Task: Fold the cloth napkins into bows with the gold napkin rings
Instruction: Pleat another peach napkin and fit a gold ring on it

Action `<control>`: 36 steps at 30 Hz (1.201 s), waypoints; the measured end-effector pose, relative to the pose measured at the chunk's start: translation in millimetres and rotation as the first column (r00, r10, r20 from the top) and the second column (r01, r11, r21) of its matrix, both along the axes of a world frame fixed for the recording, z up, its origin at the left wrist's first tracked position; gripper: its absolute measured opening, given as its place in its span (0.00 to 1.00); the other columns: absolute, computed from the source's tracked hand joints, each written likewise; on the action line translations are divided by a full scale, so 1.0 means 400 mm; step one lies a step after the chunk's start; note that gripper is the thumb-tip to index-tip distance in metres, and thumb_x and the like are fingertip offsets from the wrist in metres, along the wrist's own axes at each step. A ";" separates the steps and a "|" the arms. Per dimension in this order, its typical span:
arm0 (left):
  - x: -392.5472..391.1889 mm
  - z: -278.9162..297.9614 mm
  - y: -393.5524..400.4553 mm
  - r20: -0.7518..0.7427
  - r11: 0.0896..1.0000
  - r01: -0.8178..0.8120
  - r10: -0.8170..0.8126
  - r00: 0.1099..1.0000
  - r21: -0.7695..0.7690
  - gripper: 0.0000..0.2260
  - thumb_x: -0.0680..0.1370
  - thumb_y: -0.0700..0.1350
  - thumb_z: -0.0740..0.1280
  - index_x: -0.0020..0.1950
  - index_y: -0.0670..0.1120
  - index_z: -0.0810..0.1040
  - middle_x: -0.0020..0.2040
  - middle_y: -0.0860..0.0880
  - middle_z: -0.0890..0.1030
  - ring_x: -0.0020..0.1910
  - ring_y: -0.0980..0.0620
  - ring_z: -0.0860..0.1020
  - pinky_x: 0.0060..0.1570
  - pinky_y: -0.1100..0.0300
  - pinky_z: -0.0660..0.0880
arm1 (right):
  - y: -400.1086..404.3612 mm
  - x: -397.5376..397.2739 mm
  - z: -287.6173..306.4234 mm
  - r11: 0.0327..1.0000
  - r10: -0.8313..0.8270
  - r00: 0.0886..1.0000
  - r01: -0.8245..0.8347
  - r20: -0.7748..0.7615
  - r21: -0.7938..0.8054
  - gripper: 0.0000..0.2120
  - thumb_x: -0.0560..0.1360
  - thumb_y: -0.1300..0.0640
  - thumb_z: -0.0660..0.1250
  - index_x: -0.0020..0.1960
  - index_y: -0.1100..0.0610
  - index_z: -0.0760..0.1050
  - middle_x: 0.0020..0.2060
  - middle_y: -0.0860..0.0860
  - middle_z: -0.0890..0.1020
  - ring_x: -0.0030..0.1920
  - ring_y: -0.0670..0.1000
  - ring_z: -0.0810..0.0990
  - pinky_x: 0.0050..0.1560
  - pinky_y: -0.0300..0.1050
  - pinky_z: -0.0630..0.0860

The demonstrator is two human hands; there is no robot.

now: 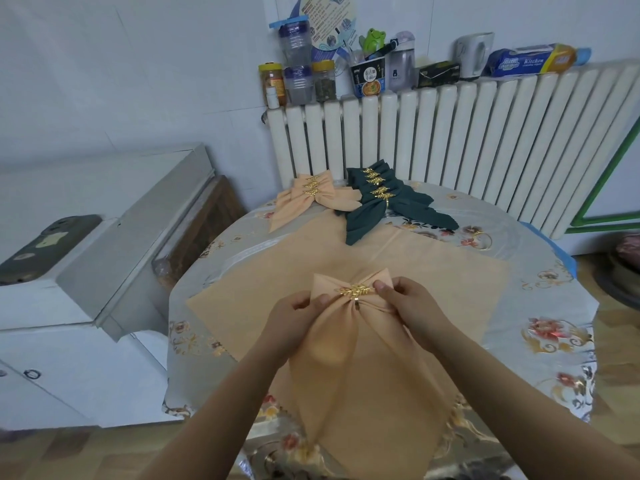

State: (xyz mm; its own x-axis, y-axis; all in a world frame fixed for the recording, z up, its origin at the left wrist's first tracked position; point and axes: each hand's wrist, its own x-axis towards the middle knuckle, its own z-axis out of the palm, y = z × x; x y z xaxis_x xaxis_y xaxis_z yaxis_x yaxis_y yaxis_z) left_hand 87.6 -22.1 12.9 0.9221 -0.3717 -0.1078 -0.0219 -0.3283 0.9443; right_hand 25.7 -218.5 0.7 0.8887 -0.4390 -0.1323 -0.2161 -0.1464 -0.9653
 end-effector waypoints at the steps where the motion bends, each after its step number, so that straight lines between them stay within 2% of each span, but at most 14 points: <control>1: 0.010 -0.002 -0.007 0.052 0.999 -0.037 0.037 0.998 -0.012 0.07 0.74 0.51 0.71 0.47 0.49 0.84 0.44 0.50 0.84 0.46 0.52 0.80 0.48 0.55 0.77 | -0.002 0.013 -0.002 1.000 -0.029 0.999 0.029 0.015 -0.003 0.14 0.75 0.48 0.66 0.44 0.60 0.76 0.37 0.51 0.79 0.38 0.49 0.75 0.37 0.40 0.69; 4: 0.037 0.000 -0.025 0.153 0.989 -0.134 0.142 0.978 -0.060 0.04 0.71 0.47 0.74 0.40 0.48 0.82 0.35 0.55 0.82 0.37 0.59 0.78 0.38 0.65 0.74 | 0.002 0.044 0.012 0.996 -0.091 0.994 0.092 0.057 -0.011 0.13 0.74 0.51 0.68 0.41 0.61 0.79 0.34 0.51 0.80 0.36 0.48 0.75 0.36 0.38 0.69; 7: 0.104 0.002 -0.044 0.212 0.984 -0.176 0.176 0.961 -0.019 0.11 0.74 0.46 0.70 0.32 0.46 0.79 0.28 0.52 0.77 0.33 0.55 0.74 0.36 0.58 0.71 | -0.007 0.108 0.032 0.993 -0.104 0.993 0.107 0.062 -0.057 0.14 0.76 0.52 0.66 0.38 0.61 0.80 0.30 0.51 0.79 0.34 0.47 0.74 0.34 0.38 0.67; 9: 0.188 0.015 -0.067 0.197 0.977 -0.210 0.215 0.957 -0.047 0.12 0.75 0.46 0.69 0.35 0.41 0.81 0.31 0.44 0.79 0.35 0.49 0.76 0.39 0.53 0.73 | -0.025 0.199 0.045 0.990 -0.106 0.990 0.114 0.088 -0.087 0.17 0.76 0.51 0.65 0.39 0.65 0.78 0.31 0.57 0.79 0.35 0.50 0.74 0.36 0.42 0.67; 11: 0.214 0.017 -0.073 0.168 0.974 -0.219 0.225 0.960 -0.053 0.10 0.75 0.46 0.69 0.38 0.41 0.83 0.34 0.44 0.81 0.38 0.47 0.78 0.43 0.53 0.75 | -0.024 0.221 0.052 0.984 -0.120 0.989 0.130 0.086 -0.123 0.19 0.76 0.51 0.65 0.39 0.67 0.76 0.34 0.61 0.79 0.36 0.51 0.73 0.36 0.44 0.66; 14: 0.340 0.030 -0.098 0.182 0.962 -0.262 0.271 0.945 -0.075 0.10 0.75 0.47 0.69 0.37 0.44 0.81 0.37 0.47 0.82 0.40 0.49 0.78 0.47 0.55 0.74 | -0.046 0.335 0.072 0.979 -0.070 0.993 0.086 0.095 -0.184 0.17 0.78 0.52 0.62 0.40 0.64 0.76 0.33 0.56 0.77 0.35 0.49 0.72 0.35 0.42 0.65; 17: 0.464 0.055 -0.127 0.242 0.956 -0.291 0.293 0.925 -0.044 0.09 0.76 0.46 0.67 0.36 0.50 0.74 0.36 0.51 0.75 0.38 0.55 0.72 0.44 0.59 0.68 | -0.068 0.461 0.094 0.978 -0.024 0.998 0.034 0.051 -0.205 0.11 0.79 0.53 0.60 0.45 0.57 0.78 0.37 0.49 0.78 0.38 0.46 0.73 0.39 0.41 0.67; 19: 0.549 0.057 -0.146 0.238 0.950 -0.312 0.305 0.922 -0.008 0.09 0.77 0.45 0.66 0.36 0.51 0.74 0.36 0.53 0.74 0.39 0.56 0.71 0.42 0.63 0.66 | -0.082 0.549 0.092 0.976 0.001 1.000 0.001 0.011 -0.217 0.12 0.80 0.55 0.59 0.52 0.60 0.79 0.43 0.52 0.80 0.43 0.49 0.75 0.44 0.42 0.68; 22: 0.657 0.045 -0.164 0.240 0.952 -0.288 0.257 0.936 0.103 0.07 0.77 0.41 0.64 0.47 0.44 0.81 0.45 0.51 0.81 0.48 0.51 0.77 0.47 0.61 0.69 | -0.101 0.647 0.085 0.974 0.005 1.000 -0.012 -0.031 -0.226 0.14 0.81 0.57 0.57 0.60 0.60 0.77 0.49 0.53 0.79 0.49 0.53 0.76 0.45 0.41 0.68; 25: 0.759 0.036 -0.183 0.231 0.951 -0.293 0.265 0.936 0.096 0.11 0.75 0.36 0.63 0.51 0.46 0.82 0.46 0.52 0.83 0.46 0.54 0.78 0.41 0.68 0.70 | -0.121 0.770 0.069 0.976 -0.017 0.998 0.005 -0.056 -0.219 0.15 0.80 0.56 0.58 0.63 0.58 0.75 0.52 0.52 0.80 0.49 0.52 0.76 0.44 0.42 0.71; 28: 0.824 0.041 -0.199 0.222 0.934 -0.356 0.339 0.914 0.039 0.09 0.74 0.36 0.64 0.50 0.44 0.81 0.46 0.52 0.81 0.48 0.53 0.78 0.44 0.65 0.70 | -0.141 0.852 0.073 0.977 -0.058 0.998 0.050 -0.030 -0.207 0.13 0.79 0.57 0.59 0.60 0.59 0.77 0.52 0.54 0.81 0.47 0.52 0.77 0.48 0.45 0.72; 31: 0.916 0.029 -0.237 0.245 0.925 -0.371 0.343 0.907 0.077 0.08 0.76 0.35 0.64 0.53 0.43 0.79 0.45 0.52 0.77 0.47 0.55 0.74 0.44 0.67 0.65 | -0.169 0.960 0.070 0.969 -0.074 0.997 0.067 -0.022 -0.240 0.15 0.80 0.57 0.58 0.63 0.59 0.74 0.58 0.55 0.79 0.57 0.54 0.76 0.52 0.43 0.69; 33: 0.949 0.014 -0.259 0.256 0.927 -0.369 0.341 0.905 0.069 0.10 0.77 0.35 0.63 0.55 0.42 0.79 0.47 0.50 0.78 0.47 0.55 0.73 0.45 0.67 0.66 | -0.182 0.995 0.064 0.963 -0.100 0.994 0.084 -0.047 -0.257 0.16 0.80 0.57 0.57 0.66 0.57 0.72 0.61 0.54 0.77 0.59 0.53 0.75 0.49 0.39 0.67; 36: 0.996 -0.040 -0.290 0.249 0.928 -0.367 0.341 0.906 0.065 0.12 0.77 0.36 0.63 0.58 0.45 0.79 0.51 0.50 0.80 0.49 0.55 0.74 0.47 0.66 0.67 | -0.201 1.041 0.023 0.941 -0.162 0.980 0.118 -0.116 -0.318 0.15 0.80 0.59 0.56 0.66 0.53 0.71 0.58 0.53 0.78 0.50 0.50 0.73 0.32 0.34 0.62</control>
